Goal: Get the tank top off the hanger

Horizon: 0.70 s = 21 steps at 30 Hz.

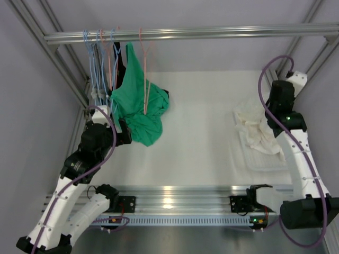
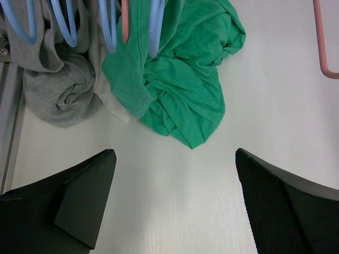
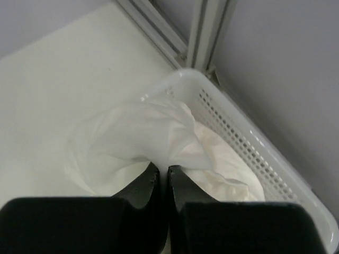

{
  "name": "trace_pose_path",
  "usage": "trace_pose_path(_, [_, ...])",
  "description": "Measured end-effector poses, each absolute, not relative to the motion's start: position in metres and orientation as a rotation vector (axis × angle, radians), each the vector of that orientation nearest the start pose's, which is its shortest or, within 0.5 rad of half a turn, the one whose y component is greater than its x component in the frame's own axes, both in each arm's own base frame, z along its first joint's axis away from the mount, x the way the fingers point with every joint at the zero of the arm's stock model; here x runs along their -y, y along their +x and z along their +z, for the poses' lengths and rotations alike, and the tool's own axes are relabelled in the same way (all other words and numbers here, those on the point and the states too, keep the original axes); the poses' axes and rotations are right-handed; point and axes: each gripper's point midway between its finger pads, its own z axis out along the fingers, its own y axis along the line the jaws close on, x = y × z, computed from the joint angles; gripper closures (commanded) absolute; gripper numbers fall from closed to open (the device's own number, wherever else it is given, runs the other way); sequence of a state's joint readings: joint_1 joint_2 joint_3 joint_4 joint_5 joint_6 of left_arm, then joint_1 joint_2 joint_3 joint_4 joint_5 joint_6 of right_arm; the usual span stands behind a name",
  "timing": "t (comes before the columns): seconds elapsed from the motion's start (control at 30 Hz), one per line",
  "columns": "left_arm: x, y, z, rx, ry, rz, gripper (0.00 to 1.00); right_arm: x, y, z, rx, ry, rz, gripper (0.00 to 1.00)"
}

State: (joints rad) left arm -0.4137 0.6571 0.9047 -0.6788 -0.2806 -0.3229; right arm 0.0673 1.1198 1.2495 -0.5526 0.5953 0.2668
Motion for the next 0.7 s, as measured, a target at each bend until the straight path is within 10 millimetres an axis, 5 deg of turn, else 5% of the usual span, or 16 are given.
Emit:
trace_pose_path(0.17, [0.065, 0.235, 0.254, -1.989, -0.084, -0.203, 0.01, 0.103, 0.311, 0.227, -1.992, 0.751, -0.382, 1.00])
trace_pose_path(0.27, [0.067, 0.235, 0.254, -1.990, -0.080, -0.211, 0.01, 0.115, 0.305, 0.195, -2.050, 0.827, -0.379, 1.00])
trace_pose_path(0.5, [0.063, 0.236, 0.254, -1.986, -0.095, -0.189, 0.01, 0.099, 0.302, 0.146, -2.143, 0.875, -0.267, 0.91])
trace_pose_path(0.7, [0.030, 0.246, 0.247, -1.994, -0.249, -0.061, 0.01, 0.092, 0.308, 0.113, -2.202, 0.944, -0.145, 0.83])
